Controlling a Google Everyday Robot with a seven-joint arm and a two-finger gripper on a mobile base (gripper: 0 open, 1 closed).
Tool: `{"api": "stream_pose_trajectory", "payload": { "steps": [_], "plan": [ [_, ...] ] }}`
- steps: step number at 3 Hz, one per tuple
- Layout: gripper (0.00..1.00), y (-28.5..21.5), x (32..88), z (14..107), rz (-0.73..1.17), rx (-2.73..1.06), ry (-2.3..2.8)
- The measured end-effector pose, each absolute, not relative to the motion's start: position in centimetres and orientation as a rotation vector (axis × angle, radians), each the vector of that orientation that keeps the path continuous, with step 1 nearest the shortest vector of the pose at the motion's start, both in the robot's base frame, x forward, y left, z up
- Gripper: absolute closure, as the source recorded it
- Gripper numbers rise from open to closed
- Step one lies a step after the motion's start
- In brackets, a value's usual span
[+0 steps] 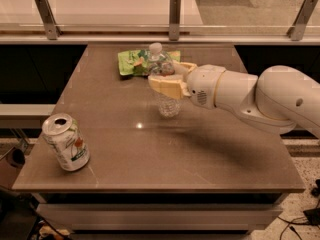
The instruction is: Move water bottle near 7up can
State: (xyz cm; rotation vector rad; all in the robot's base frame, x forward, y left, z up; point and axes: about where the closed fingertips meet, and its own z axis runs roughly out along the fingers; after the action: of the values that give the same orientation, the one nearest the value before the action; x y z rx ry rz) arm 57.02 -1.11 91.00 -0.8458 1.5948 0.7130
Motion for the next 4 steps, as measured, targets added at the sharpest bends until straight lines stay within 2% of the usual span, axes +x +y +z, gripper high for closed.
{"api": "stream_pose_trajectory", "payload": {
  "steps": [4],
  "plan": [
    [1.00, -1.38, 56.82, 91.80, 0.671, -0.824, 1.590]
  ]
}}
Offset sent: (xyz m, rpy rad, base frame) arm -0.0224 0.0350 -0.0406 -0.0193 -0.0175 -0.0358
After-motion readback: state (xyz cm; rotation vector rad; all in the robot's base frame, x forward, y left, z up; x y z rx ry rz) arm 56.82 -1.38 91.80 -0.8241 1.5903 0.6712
